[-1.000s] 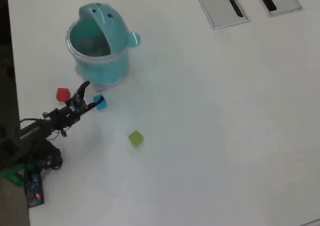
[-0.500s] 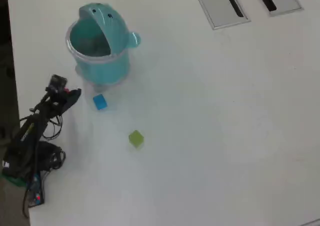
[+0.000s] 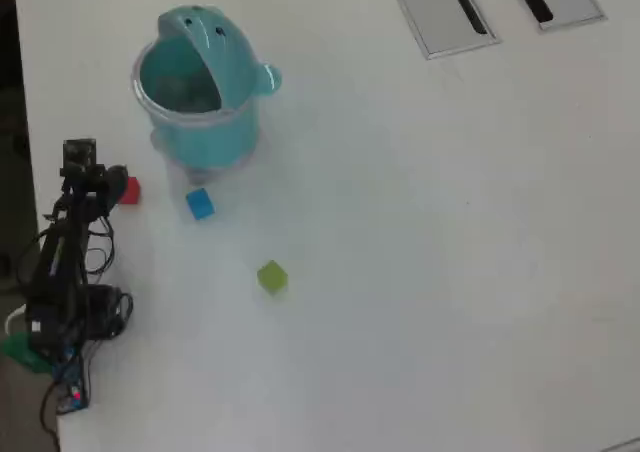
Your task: Grasp RGB lego blocks and put them in the bin one by one.
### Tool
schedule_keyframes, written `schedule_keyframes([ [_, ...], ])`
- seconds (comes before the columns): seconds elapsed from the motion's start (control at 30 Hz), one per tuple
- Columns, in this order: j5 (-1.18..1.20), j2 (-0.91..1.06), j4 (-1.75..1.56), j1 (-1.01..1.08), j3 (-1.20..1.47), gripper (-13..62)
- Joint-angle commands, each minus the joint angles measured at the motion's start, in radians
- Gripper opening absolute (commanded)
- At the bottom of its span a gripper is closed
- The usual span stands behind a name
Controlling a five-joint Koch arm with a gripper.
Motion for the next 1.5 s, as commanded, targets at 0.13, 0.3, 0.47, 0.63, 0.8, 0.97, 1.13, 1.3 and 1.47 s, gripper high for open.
schedule_keyframes([
  [0.13,-0.058,-0.127,-0.115,-0.023,-0.089,32.1],
  [0.3,-0.057,-0.23,-0.178,-0.049,-0.118,31.2],
  [0.47,-0.058,-0.33,-0.199,-0.067,-0.132,31.1],
  [0.63,-0.057,-0.347,-0.193,-0.041,-0.094,30.3],
  [0.8,-0.058,-0.347,-0.192,0.014,-0.041,30.2],
  [0.97,-0.058,-0.353,-0.192,0.035,0.008,30.3],
  [1.13,-0.057,-0.393,-0.23,0.035,0.006,30.2],
  [1.3,-0.055,-0.439,-0.253,0.025,-0.011,30.2],
  [1.47,-0.051,-0.482,-0.282,0.026,-0.014,29.7],
])
